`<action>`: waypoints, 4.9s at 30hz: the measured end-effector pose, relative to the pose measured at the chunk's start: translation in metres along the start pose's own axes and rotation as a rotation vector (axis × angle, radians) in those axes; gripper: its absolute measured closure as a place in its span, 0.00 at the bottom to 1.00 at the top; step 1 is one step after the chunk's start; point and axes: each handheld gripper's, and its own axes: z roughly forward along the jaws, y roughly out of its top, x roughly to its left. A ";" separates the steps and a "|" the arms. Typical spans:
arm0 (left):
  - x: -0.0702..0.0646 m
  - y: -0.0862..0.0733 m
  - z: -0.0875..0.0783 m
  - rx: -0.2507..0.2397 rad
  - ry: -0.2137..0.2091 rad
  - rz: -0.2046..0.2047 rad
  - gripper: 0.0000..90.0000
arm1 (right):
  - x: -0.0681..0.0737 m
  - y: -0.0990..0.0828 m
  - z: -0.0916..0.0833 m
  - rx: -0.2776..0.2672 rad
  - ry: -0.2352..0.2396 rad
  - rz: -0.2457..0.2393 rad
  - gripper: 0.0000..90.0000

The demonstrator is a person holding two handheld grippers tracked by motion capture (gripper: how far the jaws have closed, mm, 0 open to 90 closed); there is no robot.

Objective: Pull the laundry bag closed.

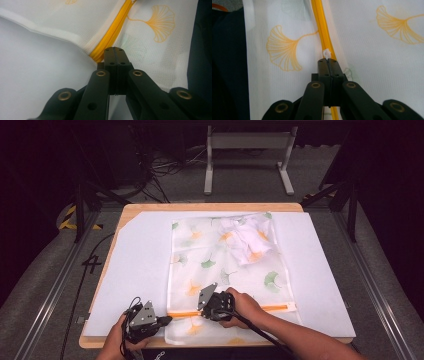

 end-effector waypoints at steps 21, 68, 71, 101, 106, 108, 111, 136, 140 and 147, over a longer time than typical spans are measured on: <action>-0.001 0.000 0.000 0.003 0.004 -0.004 1.00 | -0.008 -0.038 -0.021 0.011 -0.018 0.063 1.00; 0.000 0.000 0.000 0.002 0.004 -0.009 1.00 | -0.006 -0.088 -0.054 0.049 -0.076 0.115 1.00; 0.000 0.000 0.000 0.001 0.001 -0.008 1.00 | -0.006 -0.090 -0.055 0.052 -0.087 0.116 1.00; 0.001 0.000 0.000 0.001 -0.006 -0.016 1.00 | -0.013 -0.158 -0.103 0.066 -0.166 0.258 1.00; 0.001 0.000 0.000 0.000 -0.006 -0.016 1.00 | -0.012 -0.161 -0.101 0.076 -0.170 0.274 1.00; 0.001 0.000 0.000 -0.001 -0.006 -0.016 1.00 | -0.013 -0.164 -0.101 0.074 -0.166 0.280 1.00; 0.001 0.000 0.000 -0.002 -0.006 -0.016 1.00 | -0.012 -0.168 -0.103 0.075 -0.171 0.289 1.00; 0.001 0.000 0.000 -0.003 -0.004 -0.019 1.00 | -0.011 -0.190 -0.111 0.072 -0.183 0.356 1.00; 0.001 0.000 0.000 -0.003 -0.005 -0.020 1.00 | -0.011 -0.191 -0.112 0.078 -0.183 0.356 1.00; 0.001 0.000 0.000 0.000 -0.007 -0.023 1.00 | -0.010 -0.191 -0.112 0.072 -0.194 0.353 1.00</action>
